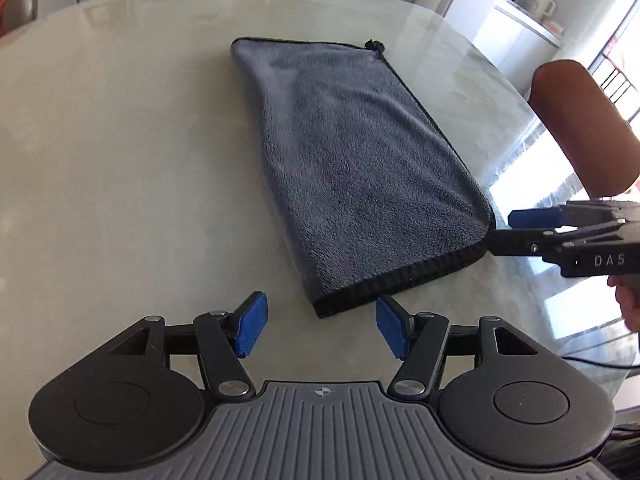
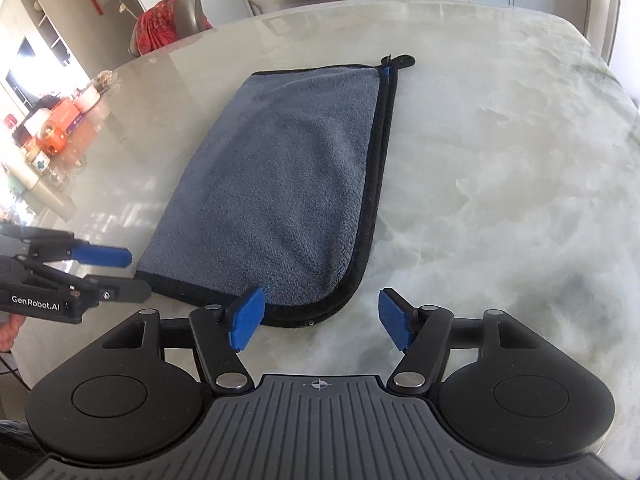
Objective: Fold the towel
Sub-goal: 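Open both grippers, release the folded edge and lift away from the towel, then grasp a corner of the folded towel with the left gripper while the right gripper grasps the adjacent corner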
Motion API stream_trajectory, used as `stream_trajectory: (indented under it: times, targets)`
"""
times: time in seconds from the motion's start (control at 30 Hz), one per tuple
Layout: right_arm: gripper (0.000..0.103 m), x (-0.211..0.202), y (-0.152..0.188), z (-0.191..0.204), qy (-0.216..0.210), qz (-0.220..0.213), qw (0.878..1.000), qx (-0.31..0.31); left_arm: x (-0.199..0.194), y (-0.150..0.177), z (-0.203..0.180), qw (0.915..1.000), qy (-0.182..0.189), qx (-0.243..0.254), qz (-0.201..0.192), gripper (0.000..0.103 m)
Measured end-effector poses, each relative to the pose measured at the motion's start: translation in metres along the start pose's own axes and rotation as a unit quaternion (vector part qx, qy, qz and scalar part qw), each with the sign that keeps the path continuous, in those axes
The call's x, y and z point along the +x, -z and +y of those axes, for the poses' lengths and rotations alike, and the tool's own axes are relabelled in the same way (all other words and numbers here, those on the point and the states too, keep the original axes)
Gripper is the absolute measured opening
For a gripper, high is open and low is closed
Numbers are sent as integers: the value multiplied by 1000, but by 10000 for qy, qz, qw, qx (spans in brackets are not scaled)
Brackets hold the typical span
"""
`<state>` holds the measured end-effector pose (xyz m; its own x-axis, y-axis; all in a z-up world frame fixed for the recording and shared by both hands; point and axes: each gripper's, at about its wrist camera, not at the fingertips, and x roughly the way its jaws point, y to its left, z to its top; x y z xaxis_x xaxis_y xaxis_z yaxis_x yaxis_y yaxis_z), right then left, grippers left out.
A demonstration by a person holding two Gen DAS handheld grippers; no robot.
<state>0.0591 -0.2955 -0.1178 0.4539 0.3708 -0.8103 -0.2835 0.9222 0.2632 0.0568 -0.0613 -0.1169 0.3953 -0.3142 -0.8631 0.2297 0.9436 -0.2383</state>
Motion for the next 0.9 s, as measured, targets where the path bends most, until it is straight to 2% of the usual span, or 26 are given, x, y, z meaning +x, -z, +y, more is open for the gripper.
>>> stream_trajectory:
  times: [0.17, 0.3, 0.33, 0.37, 0.43, 0.47, 0.63, 0.7, 0.9]
  targets:
    - [66, -2, 2, 4, -63, -47, 10000, -46, 4, -7, 4, 9984, 182, -524, 136, 67]
    - [66, -3, 5, 4, -41, -77, 10000, 12, 9, -12, -1, 9979, 208, -564, 228, 65]
    - [66, -4, 6, 4, -27, -84, 10000, 21, 10, -13, -4, 9981, 210, -530, 251, 62]
    - [66, -5, 7, 4, -12, -91, 10000, 31, 11, -13, -6, 9981, 243, -481, 281, 50]
    - [67, -5, 8, 4, 2, -93, 9999, 48, 11, -13, -10, 9987, 192, -370, 286, 42]
    - [67, -5, 9, 4, 9, -94, 9999, 57, 11, -12, -11, 9991, 171, -281, 271, 32]
    - [67, -5, 12, 6, -13, -113, 9999, 38, 6, -16, -11, 9989, 282, -318, 181, 11]
    - [67, -5, 12, 8, -38, -132, 9999, -4, 4, -19, -11, 9988, 327, -352, 114, 8]
    - [67, -10, 12, 35, -54, -446, 9949, -902, 0, -29, -15, 9994, 301, -115, 101, 8]
